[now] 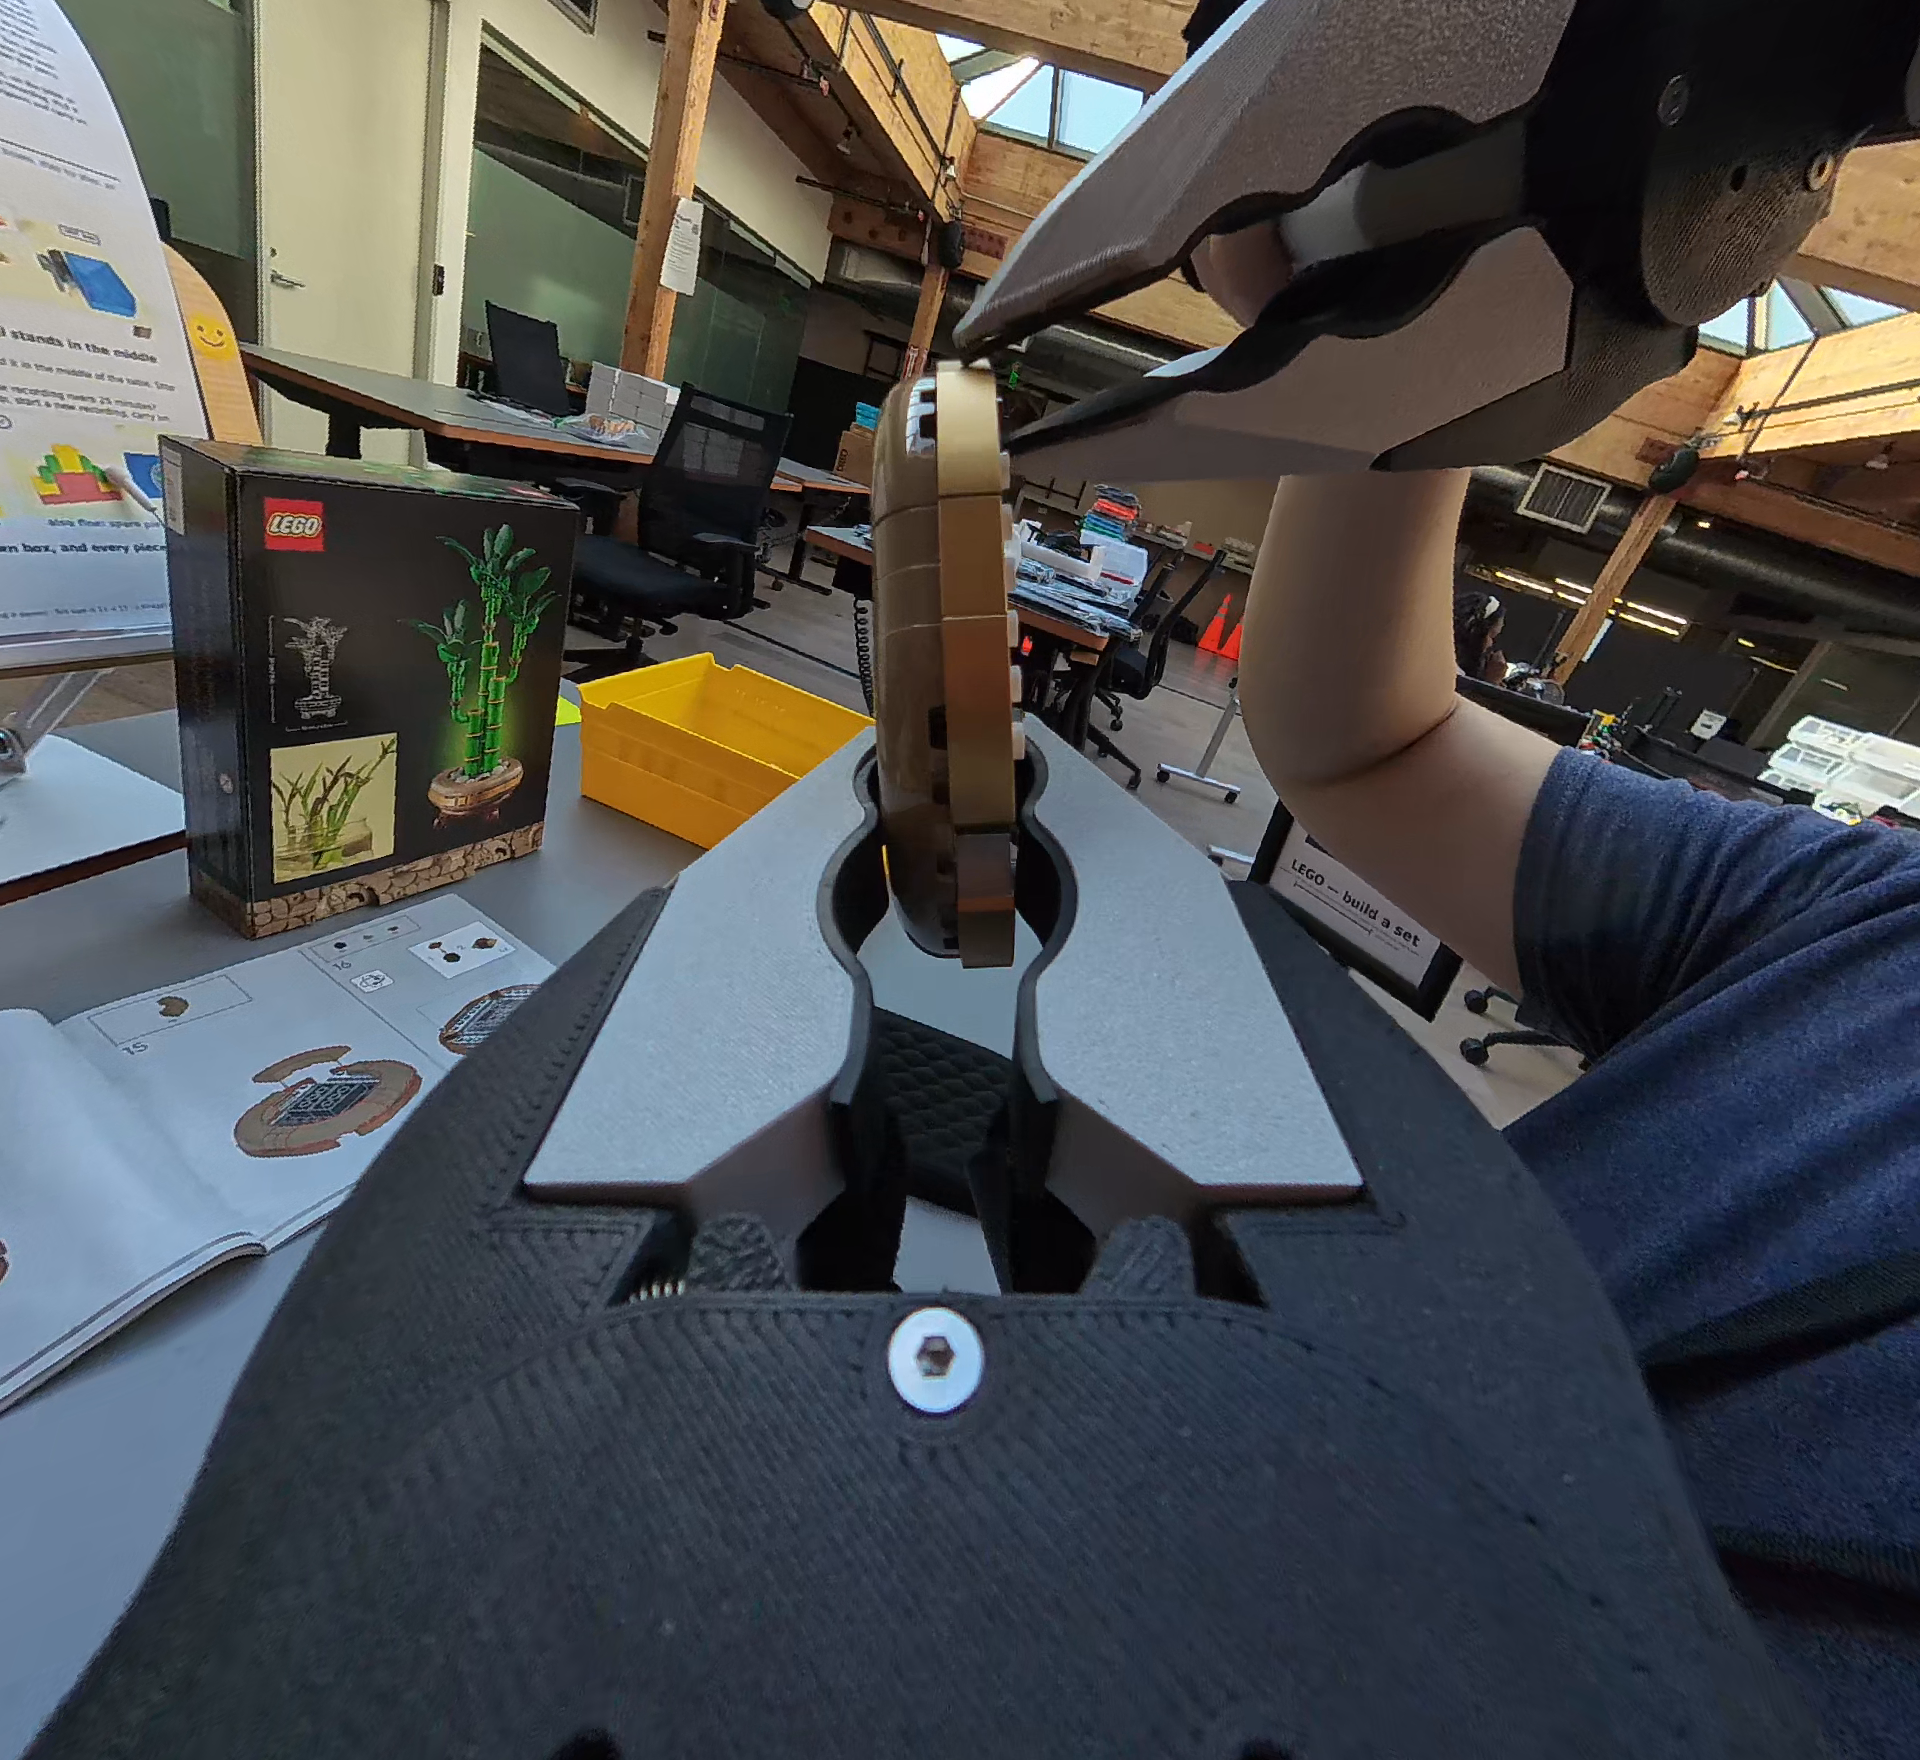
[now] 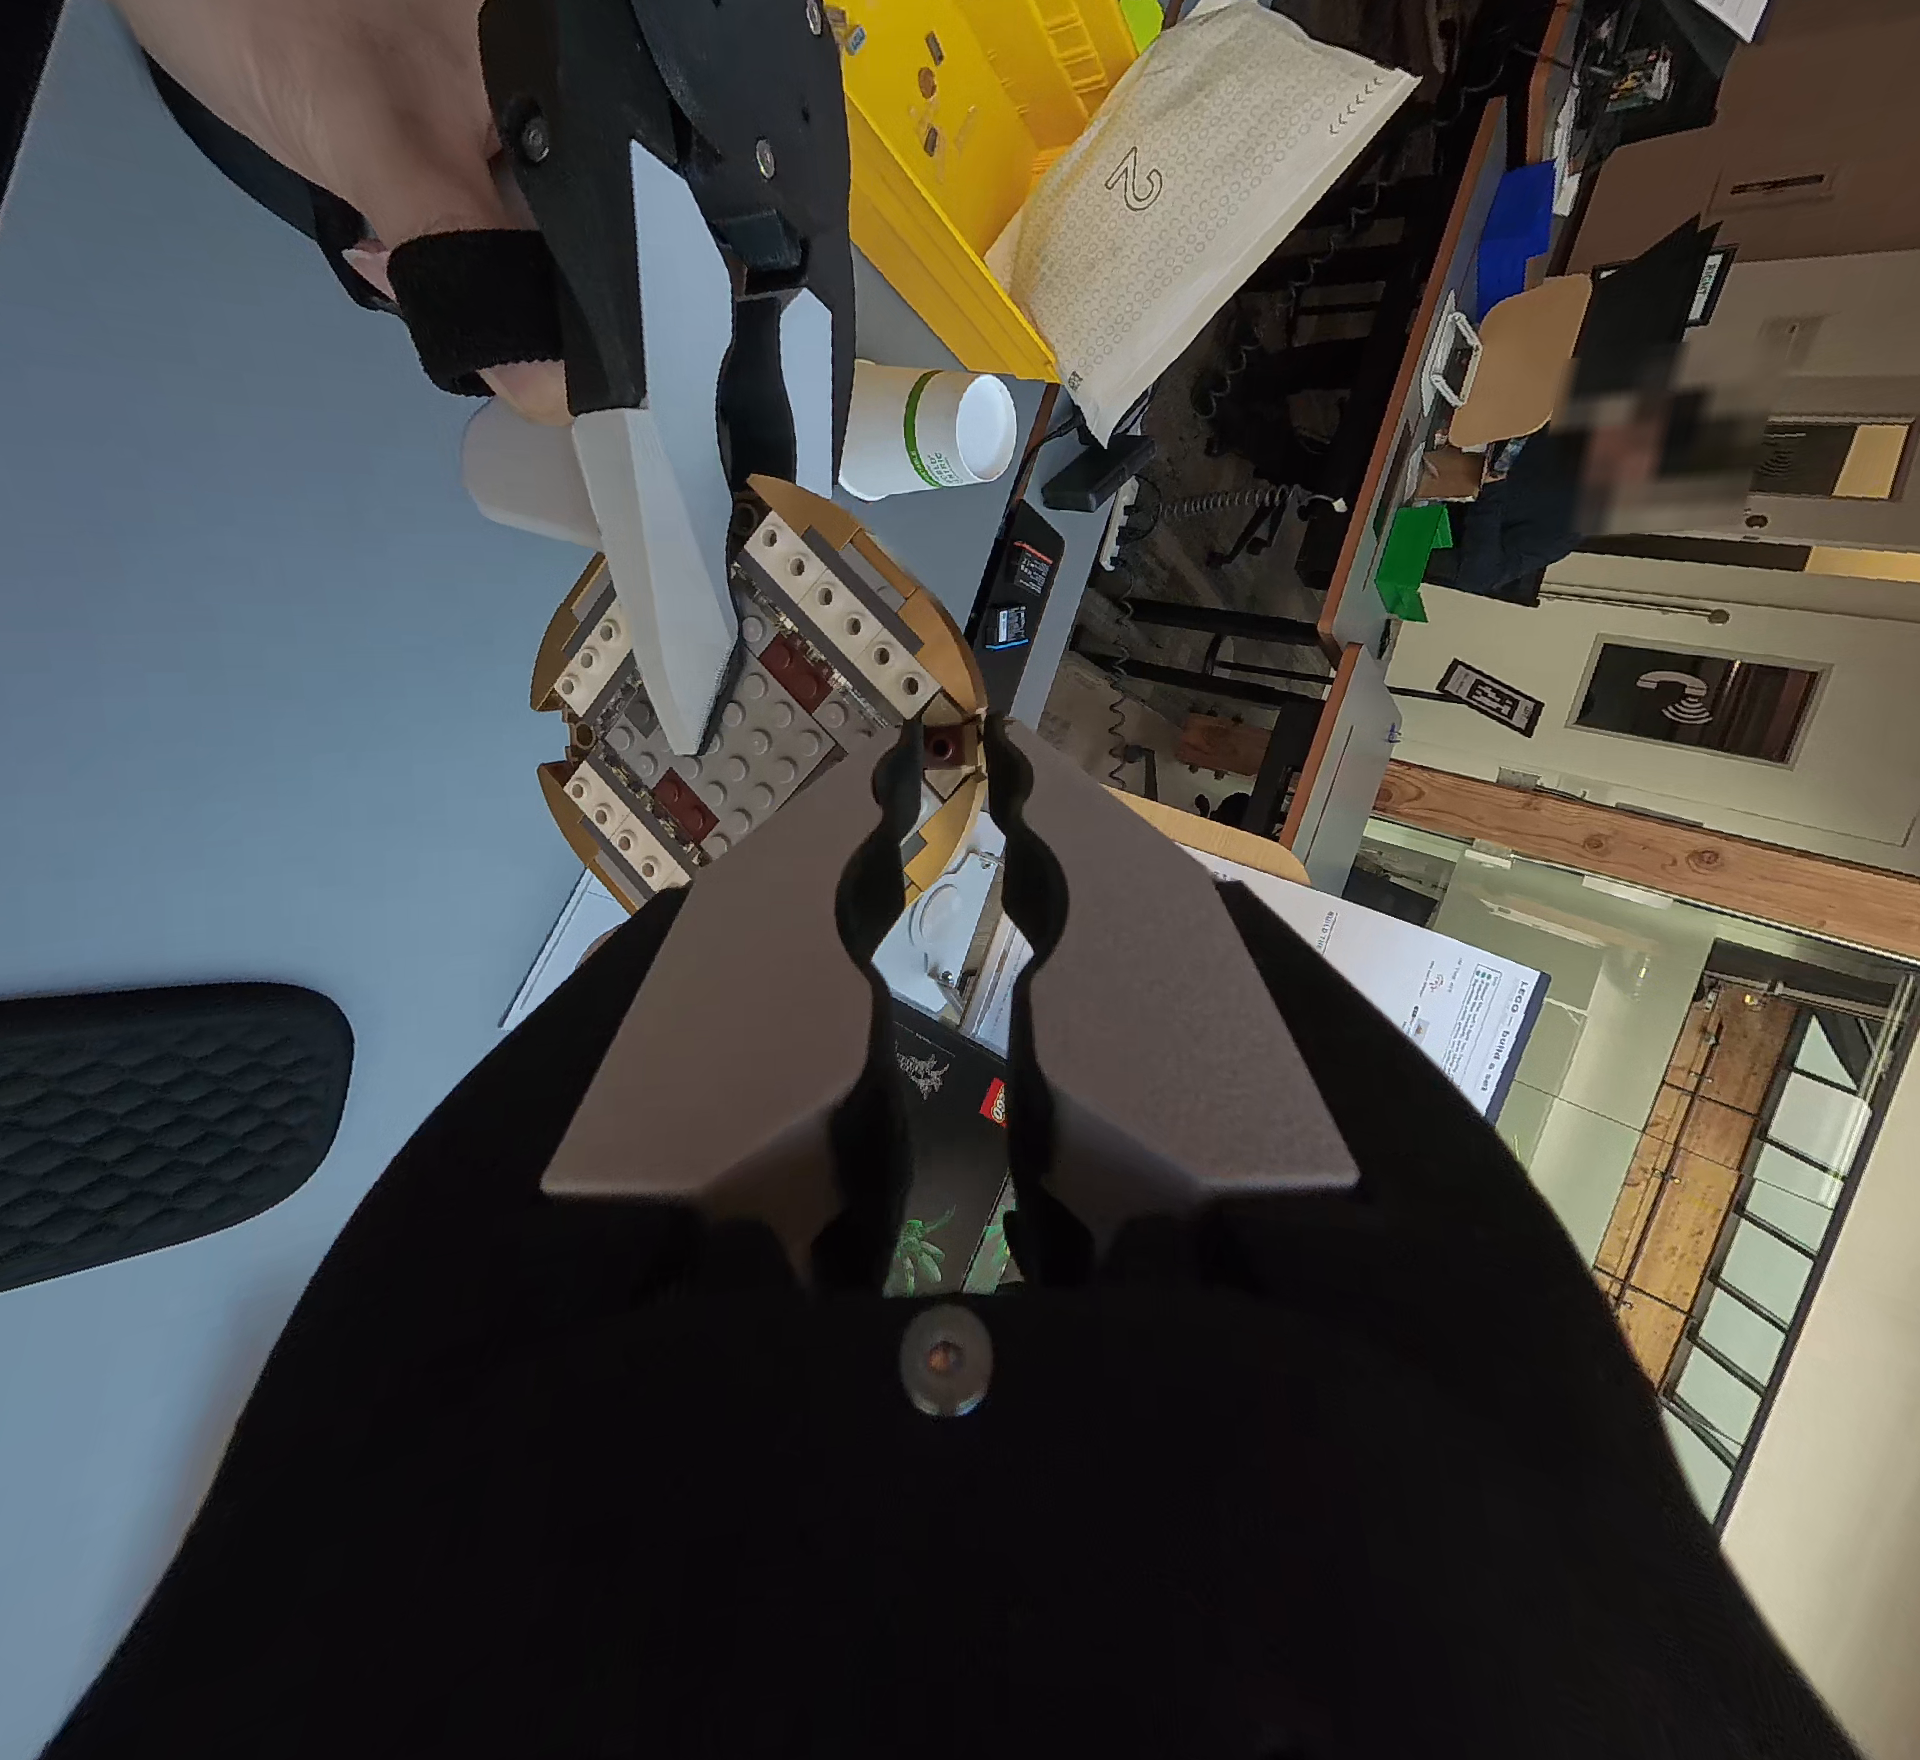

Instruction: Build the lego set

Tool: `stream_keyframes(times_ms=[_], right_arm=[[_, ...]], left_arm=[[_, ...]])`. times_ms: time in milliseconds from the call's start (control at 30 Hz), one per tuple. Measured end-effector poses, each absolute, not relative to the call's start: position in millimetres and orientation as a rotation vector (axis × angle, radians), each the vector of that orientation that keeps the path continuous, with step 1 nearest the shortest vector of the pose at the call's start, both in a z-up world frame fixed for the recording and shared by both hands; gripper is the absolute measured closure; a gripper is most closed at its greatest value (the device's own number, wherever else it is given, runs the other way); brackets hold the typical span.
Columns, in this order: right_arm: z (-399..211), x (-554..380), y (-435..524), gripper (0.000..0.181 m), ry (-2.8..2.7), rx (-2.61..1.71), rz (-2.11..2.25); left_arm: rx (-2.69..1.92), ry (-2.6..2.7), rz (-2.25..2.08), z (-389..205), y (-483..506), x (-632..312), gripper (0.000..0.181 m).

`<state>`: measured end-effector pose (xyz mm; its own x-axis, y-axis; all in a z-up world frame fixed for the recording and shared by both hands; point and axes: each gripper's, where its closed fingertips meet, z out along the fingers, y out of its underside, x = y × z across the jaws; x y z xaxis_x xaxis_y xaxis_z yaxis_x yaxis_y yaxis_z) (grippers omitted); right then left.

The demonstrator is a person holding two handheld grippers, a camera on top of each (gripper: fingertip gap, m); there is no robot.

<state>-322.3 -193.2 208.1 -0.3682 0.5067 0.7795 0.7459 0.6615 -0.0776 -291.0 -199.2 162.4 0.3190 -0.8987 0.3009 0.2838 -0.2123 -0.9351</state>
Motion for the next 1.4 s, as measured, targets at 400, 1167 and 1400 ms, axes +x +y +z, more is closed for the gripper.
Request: stream_keyframes(times_ms=[400, 1167, 1400], right_arm=[[211, -327, -195, 0.170, -1.978, -0.944, -0.426], [219, -332, -205, 0.171, -1.846, -0.969, -0.248], [243, -323, -216, 0.166, -1.854, -1.074, 0.089]], left_arm=[[-1.356, 0.625, -1.116, 165, -201, -296, 0.163], [-1.318, 0.635, -1.151, 171, -209, -299, 0.163], [-1.283, 0.615, -1.415, 177, -219, -302, 0.164]])
